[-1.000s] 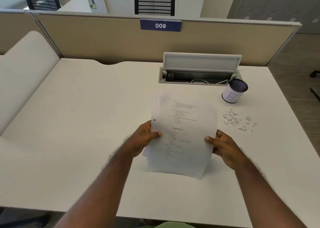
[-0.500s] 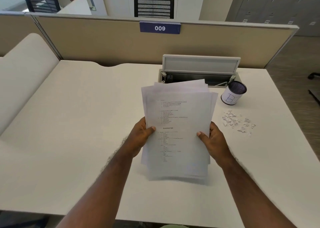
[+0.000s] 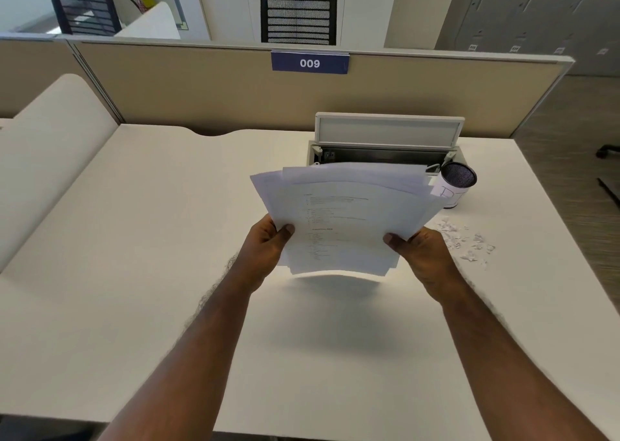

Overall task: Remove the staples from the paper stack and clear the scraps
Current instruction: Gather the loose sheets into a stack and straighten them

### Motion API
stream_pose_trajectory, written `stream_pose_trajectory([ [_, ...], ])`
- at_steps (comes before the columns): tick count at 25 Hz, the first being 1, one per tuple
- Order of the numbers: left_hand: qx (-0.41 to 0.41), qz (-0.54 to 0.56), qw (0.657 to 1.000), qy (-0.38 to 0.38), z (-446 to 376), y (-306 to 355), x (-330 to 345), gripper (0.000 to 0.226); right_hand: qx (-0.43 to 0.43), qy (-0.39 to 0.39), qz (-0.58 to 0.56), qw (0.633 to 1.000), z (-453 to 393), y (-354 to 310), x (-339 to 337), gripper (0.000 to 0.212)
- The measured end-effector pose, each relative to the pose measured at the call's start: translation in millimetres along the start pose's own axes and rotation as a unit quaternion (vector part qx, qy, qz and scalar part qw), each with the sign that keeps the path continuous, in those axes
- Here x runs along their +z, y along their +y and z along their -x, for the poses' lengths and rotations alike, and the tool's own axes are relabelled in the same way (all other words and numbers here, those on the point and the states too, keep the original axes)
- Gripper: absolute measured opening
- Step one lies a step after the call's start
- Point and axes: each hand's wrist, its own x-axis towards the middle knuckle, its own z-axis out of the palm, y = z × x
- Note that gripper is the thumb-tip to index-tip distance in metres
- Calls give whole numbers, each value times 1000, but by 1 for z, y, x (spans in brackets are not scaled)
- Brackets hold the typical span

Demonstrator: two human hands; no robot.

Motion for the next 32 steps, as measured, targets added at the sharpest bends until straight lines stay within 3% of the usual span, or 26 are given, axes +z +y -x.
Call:
stream_pose_trajectory([
  [12, -44, -79, 995, -50, -3, -36, -3, 35, 53, -10, 36, 998, 0, 27, 12, 11],
  [22, -38, -44, 998, -39, -5, -28, -2, 31, 53, -11, 53, 997, 1, 23, 14, 5],
  [32, -59, -110, 992, -27, -6, -39, 3, 33, 69, -24, 80, 994, 5, 32, 13, 6],
])
